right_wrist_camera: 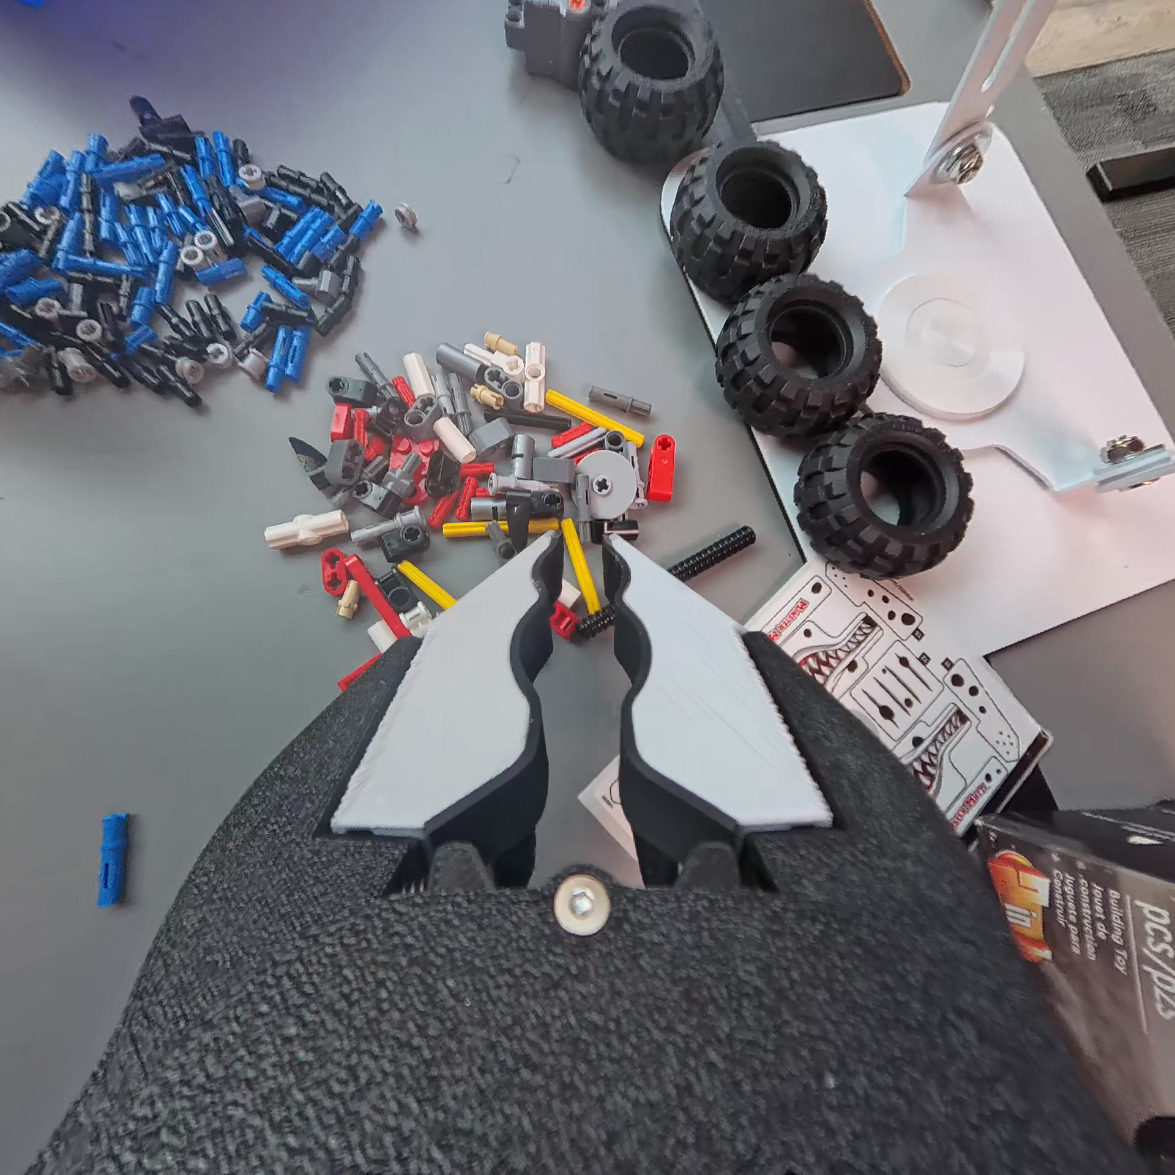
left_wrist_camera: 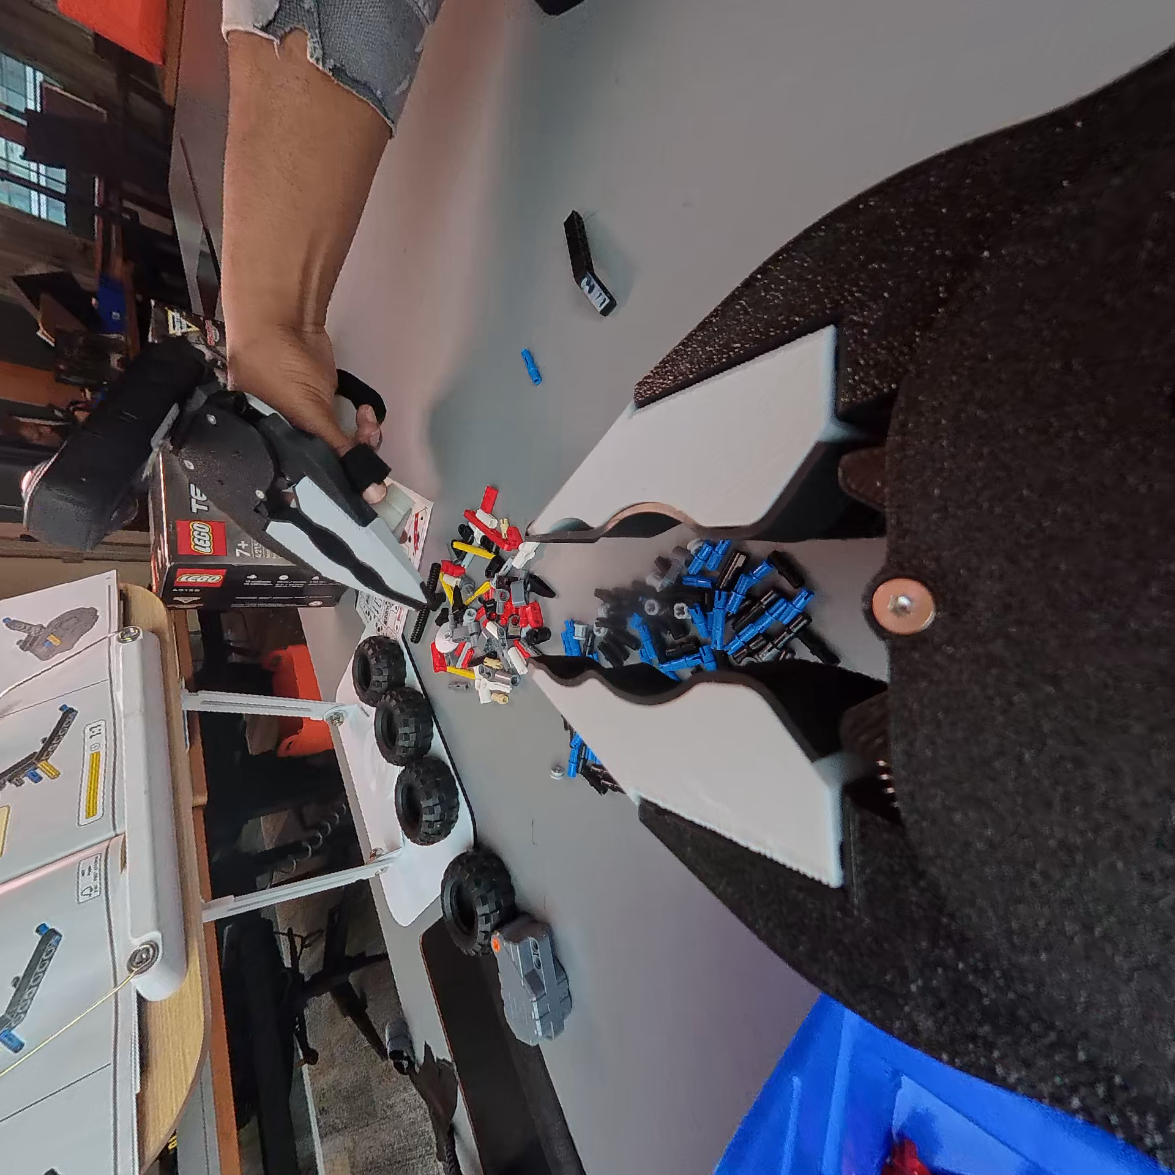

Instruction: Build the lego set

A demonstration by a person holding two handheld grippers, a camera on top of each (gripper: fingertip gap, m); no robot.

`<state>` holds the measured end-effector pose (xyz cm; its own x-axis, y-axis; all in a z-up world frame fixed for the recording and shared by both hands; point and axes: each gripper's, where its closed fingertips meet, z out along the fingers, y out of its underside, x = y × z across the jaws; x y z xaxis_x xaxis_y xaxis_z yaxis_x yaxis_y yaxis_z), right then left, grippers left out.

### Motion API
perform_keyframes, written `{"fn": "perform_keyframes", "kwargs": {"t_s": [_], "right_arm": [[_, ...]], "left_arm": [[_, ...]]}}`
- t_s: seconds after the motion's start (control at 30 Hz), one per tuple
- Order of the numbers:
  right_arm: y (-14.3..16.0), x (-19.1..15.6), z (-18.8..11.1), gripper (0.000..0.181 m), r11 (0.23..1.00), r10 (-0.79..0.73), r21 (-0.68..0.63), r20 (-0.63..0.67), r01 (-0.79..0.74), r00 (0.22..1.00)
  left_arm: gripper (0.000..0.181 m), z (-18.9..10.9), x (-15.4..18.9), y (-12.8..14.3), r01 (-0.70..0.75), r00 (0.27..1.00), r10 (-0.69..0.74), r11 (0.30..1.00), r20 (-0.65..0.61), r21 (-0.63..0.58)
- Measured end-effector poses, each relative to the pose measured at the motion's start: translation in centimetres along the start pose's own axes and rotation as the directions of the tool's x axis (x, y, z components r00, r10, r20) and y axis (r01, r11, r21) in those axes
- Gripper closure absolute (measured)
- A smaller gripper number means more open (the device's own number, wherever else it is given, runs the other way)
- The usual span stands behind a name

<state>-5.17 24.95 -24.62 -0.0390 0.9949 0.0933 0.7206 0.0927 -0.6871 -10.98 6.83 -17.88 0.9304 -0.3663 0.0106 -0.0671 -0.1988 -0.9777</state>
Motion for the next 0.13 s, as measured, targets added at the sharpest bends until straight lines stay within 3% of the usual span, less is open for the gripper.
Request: {"fn": "perform_keyframes", "kwargs": {"t_s": [0.03, 0.13], "right_arm": [[-0.7, -0.2, 0.0, 0.173, 1.000, 0.009, 0.029, 0.009, -0.009, 1.000], [-1.5, -1.3, 1.0, 0.181, 0.999, -0.011, 0.044, 0.048, 0.009, 0.999]], "left_arm": [[0.146, 0.0, 0.0, 0.0, 0.000, 1.000, 0.000, 1.000, 0.000, -0.001], [0.146, 0.1, 0.0, 0.1, 0.000, 1.000, 0.000, 1.000, -0.002, -0.004]]}}
